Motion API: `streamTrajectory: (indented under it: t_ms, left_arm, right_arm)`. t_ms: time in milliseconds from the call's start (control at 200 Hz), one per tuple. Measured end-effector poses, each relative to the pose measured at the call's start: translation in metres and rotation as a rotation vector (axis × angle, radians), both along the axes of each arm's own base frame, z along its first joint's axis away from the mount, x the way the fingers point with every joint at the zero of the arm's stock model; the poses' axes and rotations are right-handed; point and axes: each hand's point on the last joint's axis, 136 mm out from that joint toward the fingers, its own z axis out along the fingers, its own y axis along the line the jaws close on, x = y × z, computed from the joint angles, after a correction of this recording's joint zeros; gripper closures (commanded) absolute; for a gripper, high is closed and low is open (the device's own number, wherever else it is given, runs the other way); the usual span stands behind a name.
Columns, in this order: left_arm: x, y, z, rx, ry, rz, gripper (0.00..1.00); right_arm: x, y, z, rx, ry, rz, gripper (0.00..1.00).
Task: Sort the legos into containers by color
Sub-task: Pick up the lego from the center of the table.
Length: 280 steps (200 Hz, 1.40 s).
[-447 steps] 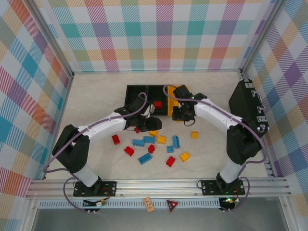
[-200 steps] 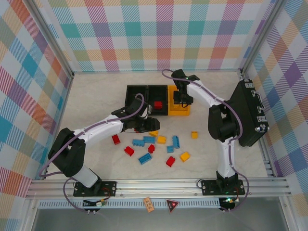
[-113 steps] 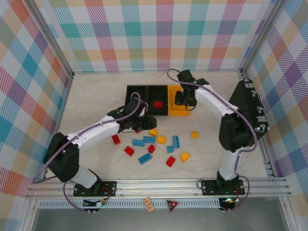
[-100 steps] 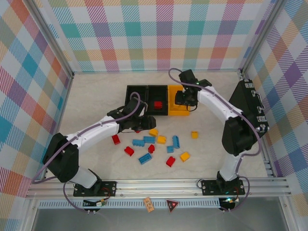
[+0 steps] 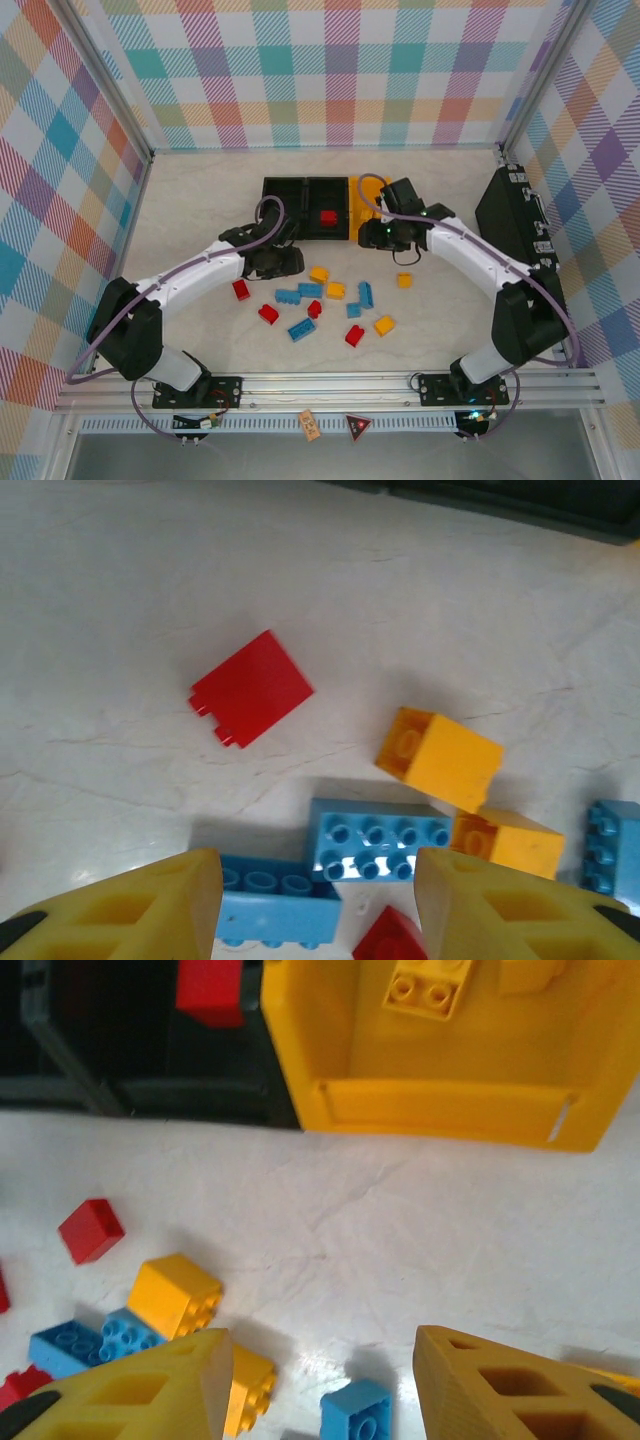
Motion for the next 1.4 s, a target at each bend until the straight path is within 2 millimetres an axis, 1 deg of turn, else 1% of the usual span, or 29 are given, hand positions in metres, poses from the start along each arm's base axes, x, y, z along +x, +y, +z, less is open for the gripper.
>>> streamTrajectory:
  t_ms: [40, 105, 195, 325, 510, 550, 630, 735, 820, 1060, 1165, 1260, 1280, 1325, 1400]
  left_arm:
    - [-0.003, 0.004, -0.003, 0.008, 0.012, 0.007, 0.39]
    - [-0.007, 0.006, -0.008, 0.012, 0.032, 0.011, 0.36]
    - [-0.013, 0.003, -0.012, -0.003, 0.059, -0.002, 0.28]
    - [-0.022, -0.006, -0.018, -0.020, 0.096, -0.061, 0.25]
    - [-0.041, -0.013, -0.048, 0.066, 0.195, -0.152, 0.25]
    - [-0.042, -0.012, -0.051, 0.092, 0.198, -0.161, 0.25]
    - [-0.039, -0.015, -0.048, 0.097, 0.183, -0.173, 0.25]
    - [-0.040, -0.014, -0.051, 0.120, 0.181, -0.183, 0.28]
    - [-0.039, -0.013, -0.052, 0.138, 0.182, -0.184, 0.28]
    - [-0.039, -0.011, -0.051, 0.181, 0.167, -0.190, 0.28]
    - [-0.040, -0.007, -0.049, 0.196, 0.165, -0.189, 0.26]
    - [-0.039, -0.004, -0.042, 0.202, 0.147, -0.192, 0.25]
    - [-0.039, -0.004, -0.040, 0.203, 0.142, -0.195, 0.22]
    - [-0.039, -0.003, -0.037, 0.205, 0.135, -0.200, 0.20]
    - [-0.038, -0.003, -0.035, 0.212, 0.128, -0.210, 0.19]
  right_arm:
    - [-0.005, 0.001, -0.001, 0.014, 0.001, 0.007, 0.48]
    - [-0.013, 0.002, -0.003, 0.029, 0.007, 0.014, 0.47]
    - [-0.018, 0.000, -0.009, 0.035, 0.018, 0.011, 0.46]
    - [-0.020, 0.001, -0.014, 0.043, 0.026, 0.008, 0.46]
    - [-0.023, 0.001, -0.022, 0.053, 0.044, -0.006, 0.46]
    - [-0.025, 0.001, -0.024, 0.052, 0.051, -0.006, 0.45]
    - [-0.029, 0.000, -0.030, 0.048, 0.063, -0.007, 0.46]
    - [-0.033, -0.002, -0.035, 0.045, 0.080, -0.014, 0.46]
    - [-0.035, -0.002, -0.038, 0.043, 0.089, -0.019, 0.46]
    - [-0.038, -0.002, -0.035, 0.052, 0.078, -0.016, 0.46]
    - [-0.037, -0.002, -0.034, 0.054, 0.075, -0.017, 0.46]
    - [-0.037, -0.001, -0.034, 0.055, 0.073, -0.014, 0.46]
    - [-0.037, -0.001, -0.034, 0.055, 0.073, -0.014, 0.46]
    - [-0.038, 0.000, -0.034, 0.055, 0.072, -0.012, 0.46]
    - [-0.038, 0.001, -0.034, 0.056, 0.073, -0.011, 0.46]
